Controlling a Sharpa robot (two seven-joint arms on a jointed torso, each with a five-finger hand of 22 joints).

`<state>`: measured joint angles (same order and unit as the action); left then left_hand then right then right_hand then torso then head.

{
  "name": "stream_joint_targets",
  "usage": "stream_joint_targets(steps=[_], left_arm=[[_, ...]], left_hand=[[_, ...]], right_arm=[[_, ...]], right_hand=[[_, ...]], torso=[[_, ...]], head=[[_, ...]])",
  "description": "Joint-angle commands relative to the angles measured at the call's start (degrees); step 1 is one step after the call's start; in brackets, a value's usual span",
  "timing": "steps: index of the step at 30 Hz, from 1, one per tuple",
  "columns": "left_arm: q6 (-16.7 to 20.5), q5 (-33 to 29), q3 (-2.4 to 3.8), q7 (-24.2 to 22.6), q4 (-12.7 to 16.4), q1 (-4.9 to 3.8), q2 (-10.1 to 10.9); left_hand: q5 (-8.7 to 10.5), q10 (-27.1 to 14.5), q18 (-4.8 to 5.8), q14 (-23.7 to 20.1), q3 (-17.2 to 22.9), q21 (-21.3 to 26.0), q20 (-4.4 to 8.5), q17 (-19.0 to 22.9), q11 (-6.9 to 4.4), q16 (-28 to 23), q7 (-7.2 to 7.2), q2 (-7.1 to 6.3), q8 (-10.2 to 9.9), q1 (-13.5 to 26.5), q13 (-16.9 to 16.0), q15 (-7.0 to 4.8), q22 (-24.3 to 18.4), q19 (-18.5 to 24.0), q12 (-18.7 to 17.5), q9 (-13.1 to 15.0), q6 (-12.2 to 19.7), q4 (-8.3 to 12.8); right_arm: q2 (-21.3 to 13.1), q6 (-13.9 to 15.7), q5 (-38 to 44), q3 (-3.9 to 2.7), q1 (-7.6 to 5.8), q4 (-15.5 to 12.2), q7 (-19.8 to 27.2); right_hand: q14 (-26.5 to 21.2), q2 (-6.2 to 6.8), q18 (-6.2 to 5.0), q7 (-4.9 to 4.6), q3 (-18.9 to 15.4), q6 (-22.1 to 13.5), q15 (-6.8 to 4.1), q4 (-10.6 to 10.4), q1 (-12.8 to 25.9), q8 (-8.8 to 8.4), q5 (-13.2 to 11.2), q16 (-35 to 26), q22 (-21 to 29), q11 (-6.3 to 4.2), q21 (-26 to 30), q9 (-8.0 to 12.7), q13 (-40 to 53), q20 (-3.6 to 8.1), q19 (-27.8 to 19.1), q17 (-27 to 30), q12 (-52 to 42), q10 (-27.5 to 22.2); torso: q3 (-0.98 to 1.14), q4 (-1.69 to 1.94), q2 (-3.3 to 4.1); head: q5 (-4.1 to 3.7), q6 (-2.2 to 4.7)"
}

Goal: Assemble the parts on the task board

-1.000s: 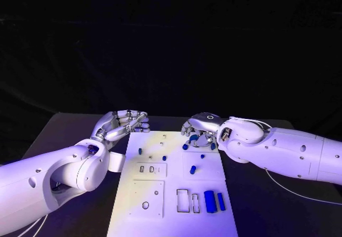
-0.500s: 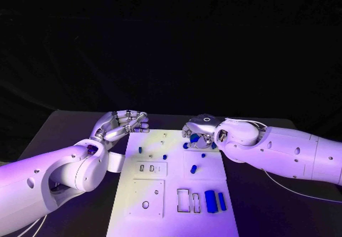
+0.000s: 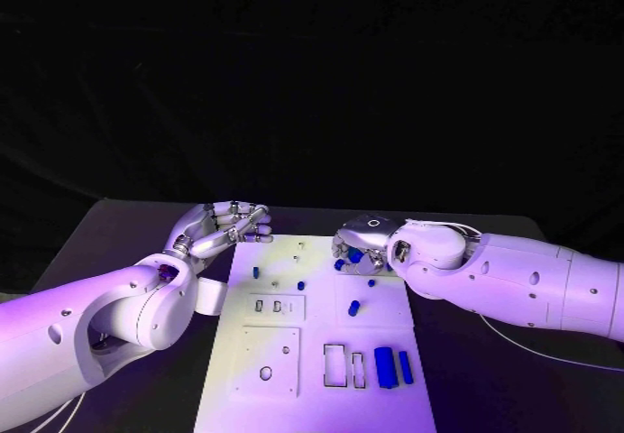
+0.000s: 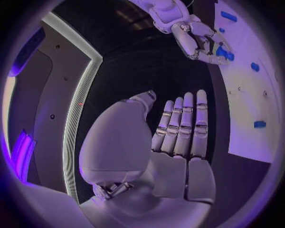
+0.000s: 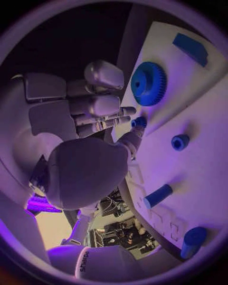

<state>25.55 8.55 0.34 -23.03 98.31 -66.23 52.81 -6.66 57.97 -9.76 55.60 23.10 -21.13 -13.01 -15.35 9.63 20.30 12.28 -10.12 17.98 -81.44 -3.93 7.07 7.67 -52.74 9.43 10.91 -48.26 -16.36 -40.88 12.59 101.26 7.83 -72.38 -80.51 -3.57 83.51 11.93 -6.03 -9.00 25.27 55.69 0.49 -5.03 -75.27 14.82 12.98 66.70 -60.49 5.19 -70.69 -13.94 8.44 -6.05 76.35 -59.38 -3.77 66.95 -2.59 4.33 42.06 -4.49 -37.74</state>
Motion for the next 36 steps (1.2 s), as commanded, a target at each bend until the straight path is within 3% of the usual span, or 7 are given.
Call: stream_joint_targets(steps=[1, 5, 12, 22, 36], left_arm=[[-1.13, 0.16, 0.06, -0.17, 0.14, -0.10, -0.08], [-1.10, 0.14, 0.07, -0.11, 0.39, -0.13, 0.14], [-1.11, 0.00, 0.07, 0.04, 0.37, -0.15, 0.22], [-1.26, -0.07, 0.07, 0.30, 0.26, -0.16, 0.14], [-1.44, -0.60, 0.07, 0.68, 0.12, -0.15, 0.07]], left_hand=[[0.12, -0.28, -0.76, 0.51, -0.03, -0.24, -0.03, -0.09, 0.15, 0.19, 0.54, -0.31, -0.17, 0.44, 0.08, 0.01, 0.06, -0.52, -0.20, 0.04, 0.16, -0.12], [0.11, -0.30, -0.76, 0.51, -0.03, -0.25, -0.02, -0.12, 0.16, 0.20, 0.56, -0.27, -0.18, 0.50, 0.08, 0.02, 0.06, -0.54, -0.25, 0.04, 0.17, -0.14], [0.11, -0.30, -0.76, 0.51, -0.03, -0.25, -0.02, -0.12, 0.16, 0.20, 0.56, -0.27, -0.18, 0.50, 0.08, 0.02, 0.06, -0.54, -0.25, 0.04, 0.17, -0.14], [0.11, -0.31, -0.75, 0.50, -0.01, -0.27, -0.02, -0.15, 0.18, 0.20, 0.59, -0.20, -0.20, 0.57, 0.08, 0.03, 0.06, -0.55, -0.31, 0.04, 0.19, -0.15], [0.13, -0.42, -0.73, 0.45, -0.01, -0.27, -0.02, -0.24, 0.26, 0.20, 0.69, -0.11, -0.28, 0.71, 0.09, 0.07, 0.03, -0.56, -0.49, 0.03, 0.32, -0.14]], right_arm=[[0.16, -1.01, -0.08, 0.00, 0.16, 0.05, 0.40], [0.11, -0.53, -0.53, 0.00, 0.20, -0.14, 0.69], [0.15, 0.50, -1.29, 0.00, 0.23, -0.23, 1.15], [0.20, 1.71, -1.83, 0.00, 0.24, 0.26, 0.63], [0.01, 8.40, -1.43, -0.16, -0.17, -1.92, -1.58]], right_hand=[[1.47, -0.36, 0.88, 0.12, 1.22, 0.67, -0.08, 0.09, -0.75, 0.34, 0.31, 1.25, -2.35, -0.06, -1.69, -0.22, 0.12, 0.06, 0.88, -1.13, -0.14, 0.97], [1.79, -0.61, 1.24, 0.25, 2.48, 1.34, -0.20, 0.08, -1.01, 0.69, 0.23, 2.93, -4.78, -0.27, -3.44, -0.59, 0.20, 0.13, 1.70, -2.73, -0.18, 2.03], [2.04, -1.07, 1.60, 0.58, 3.80, 2.25, -0.45, -0.06, -1.02, 1.27, 0.07, 4.55, -7.24, -0.59, -5.18, -1.22, 0.27, 0.25, 2.46, -4.18, -0.13, 3.19], [2.20, -1.79, 1.93, 0.96, 5.34, 2.89, -0.78, -0.02, -1.13, 2.00, -0.66, 6.19, -9.59, -0.97, -6.80, -2.25, 0.33, 0.37, 3.09, -5.57, -0.02, 4.24], [2.38, -1.81, 2.30, 0.91, 6.65, 2.88, -0.82, 0.48, -1.43, 2.30, -0.62, 7.52, -11.73, -0.94, -8.21, -2.95, 0.21, 0.36, 3.90, -6.88, 0.17, 4.12]], torso=[[-0.01, 0.09, 0.15], [-0.09, 0.01, 0.28], [-0.01, -0.01, 0.46], [-0.17, 0.19, 0.51], [-0.33, 0.34, 0.46]], head=[[-0.01, -0.11], [0.11, -0.09], [0.03, -0.12], [-0.22, -0.16], [-0.18, 0.48]])
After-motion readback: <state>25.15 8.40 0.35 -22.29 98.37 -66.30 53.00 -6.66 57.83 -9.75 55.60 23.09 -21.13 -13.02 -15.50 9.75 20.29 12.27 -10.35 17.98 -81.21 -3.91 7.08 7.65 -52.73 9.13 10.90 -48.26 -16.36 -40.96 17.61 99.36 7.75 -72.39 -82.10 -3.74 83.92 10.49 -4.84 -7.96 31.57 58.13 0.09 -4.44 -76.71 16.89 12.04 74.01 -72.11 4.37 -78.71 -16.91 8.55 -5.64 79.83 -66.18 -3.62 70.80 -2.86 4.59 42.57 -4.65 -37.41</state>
